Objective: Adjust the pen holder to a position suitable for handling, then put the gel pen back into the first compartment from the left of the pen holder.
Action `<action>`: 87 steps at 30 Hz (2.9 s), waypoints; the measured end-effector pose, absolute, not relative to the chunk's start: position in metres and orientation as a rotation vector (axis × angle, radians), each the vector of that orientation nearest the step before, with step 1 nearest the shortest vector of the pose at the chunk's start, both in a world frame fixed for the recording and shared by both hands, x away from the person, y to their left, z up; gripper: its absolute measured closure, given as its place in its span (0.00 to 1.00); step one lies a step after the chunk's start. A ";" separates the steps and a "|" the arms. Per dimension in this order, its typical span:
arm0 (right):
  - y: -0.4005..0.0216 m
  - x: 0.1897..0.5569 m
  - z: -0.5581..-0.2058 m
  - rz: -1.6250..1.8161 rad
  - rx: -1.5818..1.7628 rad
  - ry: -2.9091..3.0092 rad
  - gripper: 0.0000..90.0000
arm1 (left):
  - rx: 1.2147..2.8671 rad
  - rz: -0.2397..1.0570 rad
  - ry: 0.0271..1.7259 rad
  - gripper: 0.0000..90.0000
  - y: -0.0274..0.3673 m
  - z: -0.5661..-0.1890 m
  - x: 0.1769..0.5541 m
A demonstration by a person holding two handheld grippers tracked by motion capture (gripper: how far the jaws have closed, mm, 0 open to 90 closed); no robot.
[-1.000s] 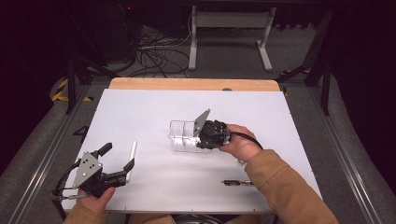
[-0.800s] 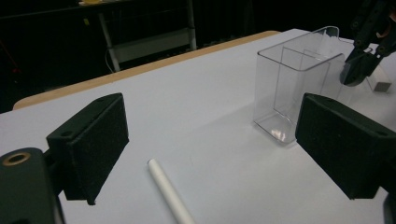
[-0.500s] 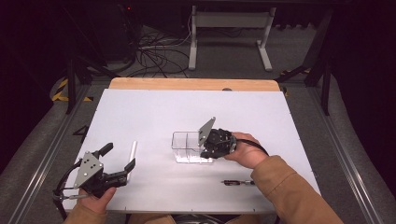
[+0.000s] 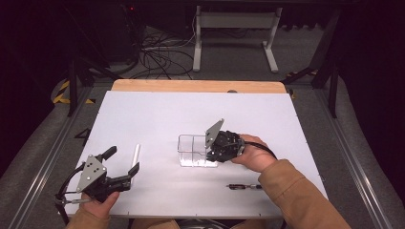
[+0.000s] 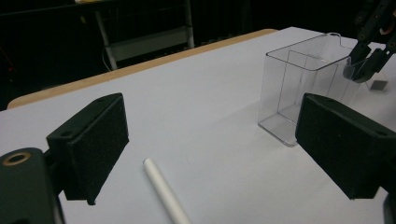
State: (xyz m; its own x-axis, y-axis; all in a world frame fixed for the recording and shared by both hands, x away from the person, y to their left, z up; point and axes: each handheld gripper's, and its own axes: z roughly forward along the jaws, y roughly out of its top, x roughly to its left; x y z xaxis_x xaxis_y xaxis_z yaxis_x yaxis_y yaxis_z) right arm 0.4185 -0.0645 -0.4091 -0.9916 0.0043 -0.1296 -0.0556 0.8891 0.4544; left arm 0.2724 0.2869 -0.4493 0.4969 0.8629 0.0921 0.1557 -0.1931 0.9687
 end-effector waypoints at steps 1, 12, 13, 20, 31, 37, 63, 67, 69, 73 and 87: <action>-0.067 0.418 -0.407 0.744 -0.026 2.913 0.78 | 1.661 0.818 0.882 0.11 0.287 -0.449 0.272; -0.119 0.400 -0.373 1.237 0.251 2.631 0.17 | 1.664 0.803 0.865 0.11 0.283 -0.446 0.275; -0.123 0.399 -0.373 1.252 0.271 2.610 0.15 | 1.668 0.800 0.857 0.11 0.281 -0.444 0.276; -0.153 0.391 -0.376 1.383 0.411 2.440 0.04 | 1.684 0.783 0.833 0.11 0.277 -0.441 0.278; -0.192 0.374 -0.378 1.486 0.528 2.247 0.01 | 1.708 0.757 0.781 0.11 0.267 -0.432 0.278; -0.199 0.371 -0.383 1.482 0.565 2.199 0.00 | 1.733 0.716 0.749 0.11 0.260 -0.427 0.279; -0.224 0.369 -0.389 1.577 0.676 2.137 0.01 | 1.854 0.474 0.581 0.14 0.207 -0.398 0.292; -0.225 0.367 -0.390 1.557 0.648 2.134 0.01 | 1.884 0.462 0.535 0.14 0.188 -0.396 0.297; -0.226 0.367 -0.390 1.554 0.639 2.129 0.01 | 1.902 0.460 0.520 0.14 0.180 -0.395 0.300; -0.230 0.368 -0.392 1.560 0.651 2.124 0.02 | 1.925 0.443 0.501 0.14 0.168 -0.395 0.304; -0.236 0.373 -0.398 1.577 0.720 2.122 0.03 | 2.014 0.327 0.400 0.20 0.110 -0.400 0.318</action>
State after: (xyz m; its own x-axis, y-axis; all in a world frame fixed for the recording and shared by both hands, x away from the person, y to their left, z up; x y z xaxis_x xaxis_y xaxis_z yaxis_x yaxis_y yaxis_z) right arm 0.3727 -0.2361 -0.3983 -0.7880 0.6155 -0.0120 0.1659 0.2311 0.9587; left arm 0.3181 0.1095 -0.4003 0.9082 0.4143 0.0587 0.1392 -0.4315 0.8913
